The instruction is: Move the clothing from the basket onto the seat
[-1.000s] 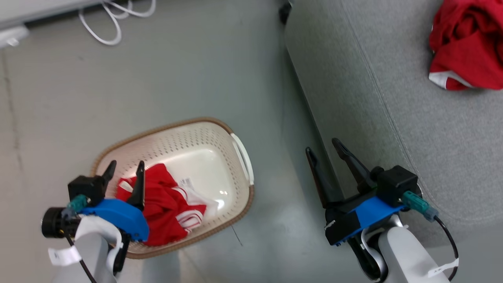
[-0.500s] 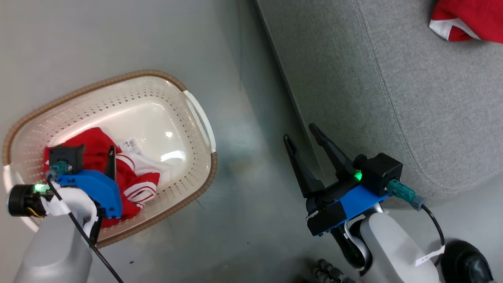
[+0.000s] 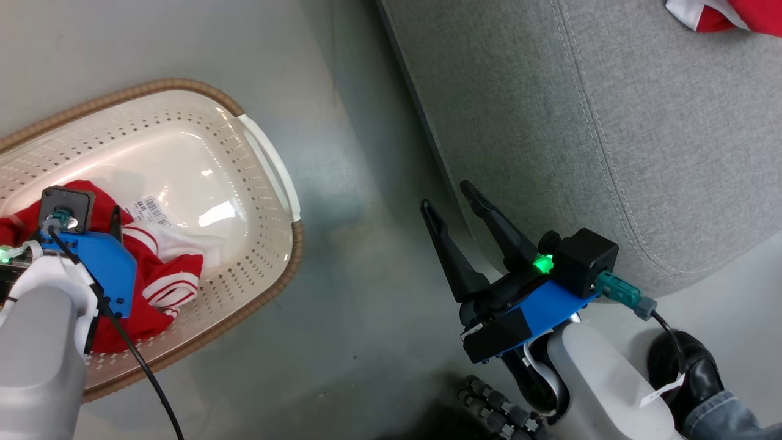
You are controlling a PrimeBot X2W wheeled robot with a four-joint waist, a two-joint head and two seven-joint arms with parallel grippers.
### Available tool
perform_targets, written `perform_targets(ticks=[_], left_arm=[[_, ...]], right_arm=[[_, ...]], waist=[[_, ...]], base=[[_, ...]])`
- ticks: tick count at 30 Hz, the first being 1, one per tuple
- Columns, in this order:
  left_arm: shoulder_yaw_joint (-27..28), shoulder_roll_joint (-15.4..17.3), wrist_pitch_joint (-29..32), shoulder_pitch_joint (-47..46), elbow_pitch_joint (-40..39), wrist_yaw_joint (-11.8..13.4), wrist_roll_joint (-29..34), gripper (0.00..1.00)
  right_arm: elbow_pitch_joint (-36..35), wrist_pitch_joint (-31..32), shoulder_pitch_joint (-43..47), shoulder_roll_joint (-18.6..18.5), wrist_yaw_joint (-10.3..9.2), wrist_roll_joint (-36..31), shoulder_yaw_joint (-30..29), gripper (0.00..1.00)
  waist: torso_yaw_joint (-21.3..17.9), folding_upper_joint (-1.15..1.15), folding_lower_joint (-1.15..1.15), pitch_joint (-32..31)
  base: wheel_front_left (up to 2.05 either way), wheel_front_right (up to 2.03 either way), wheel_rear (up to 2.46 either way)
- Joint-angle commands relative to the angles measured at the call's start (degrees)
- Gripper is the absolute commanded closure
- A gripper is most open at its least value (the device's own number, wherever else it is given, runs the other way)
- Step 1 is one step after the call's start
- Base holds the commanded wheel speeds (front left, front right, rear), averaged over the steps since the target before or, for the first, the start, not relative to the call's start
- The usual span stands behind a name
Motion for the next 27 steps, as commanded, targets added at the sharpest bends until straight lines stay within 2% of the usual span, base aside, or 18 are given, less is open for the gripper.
perform_targets(ticks=[1,9,14,18,19,20,21,27], left_arm=[[-0.5,0.63,0.85,-0.95,-0.06,0.0,0.46,0.0],[-4.23,2.81,8.23,-1.31,0.49,0.71,3.87,0.0],[-6.54,3.41,13.31,-1.04,0.18,3.04,6.33,0.0],[-7.22,3.46,15.49,-0.42,-0.58,3.62,6.53,0.0],[-7.25,3.43,15.77,-0.17,-0.86,3.79,6.36,0.26],[-7.36,3.42,16.13,0.03,-1.14,3.83,6.25,0.65],[-7.4,3.52,16.16,0.12,-1.59,3.54,6.01,1.0],[-7.27,3.76,16.58,0.72,-3.49,2.7,4.7,1.0]], right_arm=[[-0.33,-0.18,-0.5,0.12,0.01,0.61,0.19,0.0],[-1.05,-0.18,0.03,0.12,0.01,1.69,0.44,0.0],[-1.67,-0.19,1.08,0.12,0.01,1.6,-0.07,0.0],[-1.98,-0.19,1.61,0.12,0.01,1.57,-0.26,0.0],[-1.99,-0.19,1.68,0.12,0.01,1.61,-0.23,0.0],[-2.02,-0.19,1.67,0.12,0.01,1.68,-0.19,0.0],[-2.08,-0.19,1.64,0.12,0.01,1.72,-0.17,0.0],[-1.97,-0.19,1.05,0.12,0.01,2.01,0.22,0.0]], waist=[[-0.67,0.0,-0.01,0.66],[-1.48,0.0,-0.01,1.01],[-1.32,0.0,-0.01,1.17],[-1.13,0.0,-0.01,1.41],[-1.09,0.0,-0.01,1.45],[-1.06,0.0,-0.01,1.5],[-1.04,0.0,-0.01,1.54],[-1.04,0.0,-0.01,1.66]], base=[[0.0,0.0,0.0],[0.0,0.0,0.0],[0.0,0.0,0.0],[0.0,0.0,0.0],[0.0,0.0,0.0],[0.0,0.0,0.0],[0.0,0.0,0.0],[0.0,0.0,0.0]])
